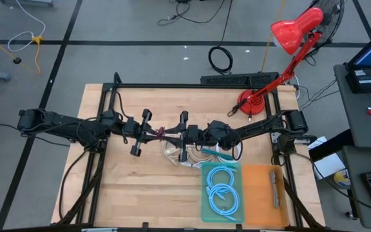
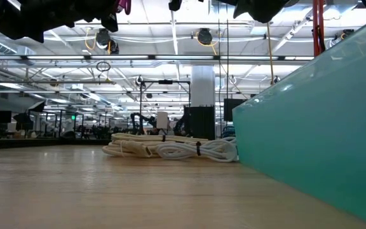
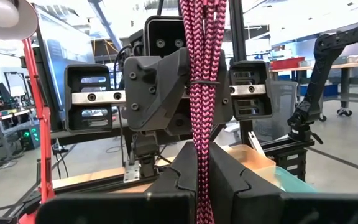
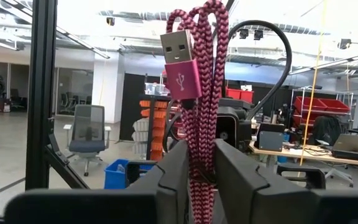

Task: Pick & Place USB Port
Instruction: Put the pink charger cable into the orange bin

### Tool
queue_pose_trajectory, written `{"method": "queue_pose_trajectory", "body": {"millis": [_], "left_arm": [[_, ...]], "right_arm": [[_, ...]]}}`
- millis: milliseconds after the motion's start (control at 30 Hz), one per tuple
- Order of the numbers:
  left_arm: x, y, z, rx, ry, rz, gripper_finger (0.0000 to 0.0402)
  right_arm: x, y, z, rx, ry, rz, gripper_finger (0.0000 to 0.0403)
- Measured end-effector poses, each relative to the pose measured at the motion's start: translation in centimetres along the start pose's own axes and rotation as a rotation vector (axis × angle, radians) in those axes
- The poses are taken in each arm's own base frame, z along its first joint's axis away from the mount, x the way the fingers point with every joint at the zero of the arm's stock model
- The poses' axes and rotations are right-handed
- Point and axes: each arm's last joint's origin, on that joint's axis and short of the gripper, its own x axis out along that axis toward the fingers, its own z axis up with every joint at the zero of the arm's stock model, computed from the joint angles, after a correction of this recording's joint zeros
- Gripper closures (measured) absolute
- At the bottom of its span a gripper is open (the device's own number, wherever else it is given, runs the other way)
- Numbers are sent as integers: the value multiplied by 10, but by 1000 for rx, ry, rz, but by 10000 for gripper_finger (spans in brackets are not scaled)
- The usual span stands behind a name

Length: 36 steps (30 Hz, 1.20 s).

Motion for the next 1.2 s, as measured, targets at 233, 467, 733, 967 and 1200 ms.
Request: {"method": "queue_pose_trajectory", "body": {"millis": [233, 467, 733, 967, 1200], "left_arm": [[0, 0, 0, -1, 0, 1, 391], [0, 0, 0, -16, -3, -1, 342], [-1, -4, 4, -37, -25, -95, 289], [-9, -12, 18, -32, -70, -141, 285], [-22, -20, 30, -30, -64, -160, 285]], "right_arm": [[0, 0, 0, 2, 2, -1, 362], [0, -1, -2, 11, 20, -21, 364], [0, 0, -4, 28, 37, -22, 365], [-2, 3, -5, 123, 113, -65, 365], [-20, 9, 2, 319, 457, -218, 375]]}}
